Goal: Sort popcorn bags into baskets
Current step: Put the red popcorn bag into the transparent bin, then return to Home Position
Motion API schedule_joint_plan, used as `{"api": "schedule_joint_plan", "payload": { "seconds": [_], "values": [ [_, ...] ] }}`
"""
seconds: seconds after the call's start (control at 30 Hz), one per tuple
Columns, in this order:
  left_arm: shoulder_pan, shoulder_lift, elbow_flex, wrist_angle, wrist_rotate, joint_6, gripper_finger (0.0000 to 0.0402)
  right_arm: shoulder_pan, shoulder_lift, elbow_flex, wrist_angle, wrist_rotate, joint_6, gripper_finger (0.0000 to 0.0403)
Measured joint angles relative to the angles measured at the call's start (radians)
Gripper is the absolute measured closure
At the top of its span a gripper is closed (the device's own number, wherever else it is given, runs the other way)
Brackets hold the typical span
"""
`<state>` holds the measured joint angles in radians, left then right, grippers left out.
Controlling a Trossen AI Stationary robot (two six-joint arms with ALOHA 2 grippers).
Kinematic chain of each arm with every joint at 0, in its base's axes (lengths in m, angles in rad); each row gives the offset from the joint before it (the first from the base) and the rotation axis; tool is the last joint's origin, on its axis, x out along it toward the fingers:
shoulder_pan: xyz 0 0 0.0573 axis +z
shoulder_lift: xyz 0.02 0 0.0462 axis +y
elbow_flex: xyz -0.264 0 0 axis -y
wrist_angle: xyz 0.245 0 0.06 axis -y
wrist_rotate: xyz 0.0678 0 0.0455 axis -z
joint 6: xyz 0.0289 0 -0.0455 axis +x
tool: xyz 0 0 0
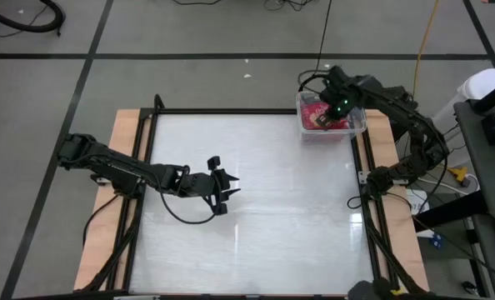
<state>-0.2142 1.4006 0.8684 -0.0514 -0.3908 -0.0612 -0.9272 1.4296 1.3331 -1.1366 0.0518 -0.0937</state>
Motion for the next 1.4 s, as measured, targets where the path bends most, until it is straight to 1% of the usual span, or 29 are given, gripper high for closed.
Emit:
{"api": "schedule_joint_plan", "payload": {
  "seconds": [0.2,0.27,0.33,0.4,0.53,0.63,0.8,0.87,0.93,1.03,1.1,1.2,1.33,1.4],
  "values": [
    [0.002,0.000,0.000,-0.006,0.000,0.010,0.0245,0.000,0.000,-0.136,0.191,-0.004,-0.014,0.0369],
    [0.008,0.000,0.000,-0.005,0.000,0.021,0.0245,0.000,0.000,-0.163,0.245,-0.029,-0.026,0.0369],
    [0.017,0.000,0.000,-0.006,-0.001,0.029,0.0245,0.000,-0.003,-0.172,0.280,-0.053,-0.027,0.0369],
    [0.029,0.000,0.000,-0.006,-0.001,0.035,0.0245,0.012,-0.022,-0.173,0.300,-0.052,-0.022,0.0369],
    [0.054,0.000,0.000,-0.002,0.000,0.053,0.0245,0.068,-0.116,-0.173,0.350,-0.055,0.009,0.0369],
    [0.079,0.000,0.000,0.007,0.000,0.065,0.0245,0.153,-0.196,-0.190,0.412,-0.055,0.035,0.0369],
    [0.111,0.000,0.000,0.036,-0.004,0.075,0.0245,0.349,-0.352,-0.325,0.641,-0.080,0.070,0.0369],
    [0.117,0.000,0.000,0.030,-0.004,0.062,0.0245,0.431,-0.412,-0.399,0.782,-0.079,0.088,0.0369],
    [0.117,0.000,0.000,0.015,-0.022,0.059,0.0245,0.507,-0.459,-0.485,0.963,-0.078,0.080,0.0369],
    [0.117,-0.005,0.000,-0.034,-0.088,0.055,0.0245,0.602,-0.490,-0.615,1.230,-0.078,0.027,0.0369],
    [0.121,-0.010,-0.009,-0.065,-0.131,0.028,0.0245,0.656,-0.493,-0.686,1.353,-0.077,0.008,0.0369],
    [0.127,-0.047,-0.083,-0.064,-0.161,-0.018,0.0245,0.728,-0.495,-0.766,1.479,-0.050,0.005,0.0369],
    [0.124,-0.127,-0.226,0.049,-0.168,-0.026,0.0245,0.806,-0.495,-0.854,1.558,0.038,-0.012,0.0369],
    [0.118,-0.178,-0.304,0.148,-0.171,-0.020,0.0245,0.833,-0.495,-0.890,1.584,0.058,-0.034,0.0369]
  ]
}}
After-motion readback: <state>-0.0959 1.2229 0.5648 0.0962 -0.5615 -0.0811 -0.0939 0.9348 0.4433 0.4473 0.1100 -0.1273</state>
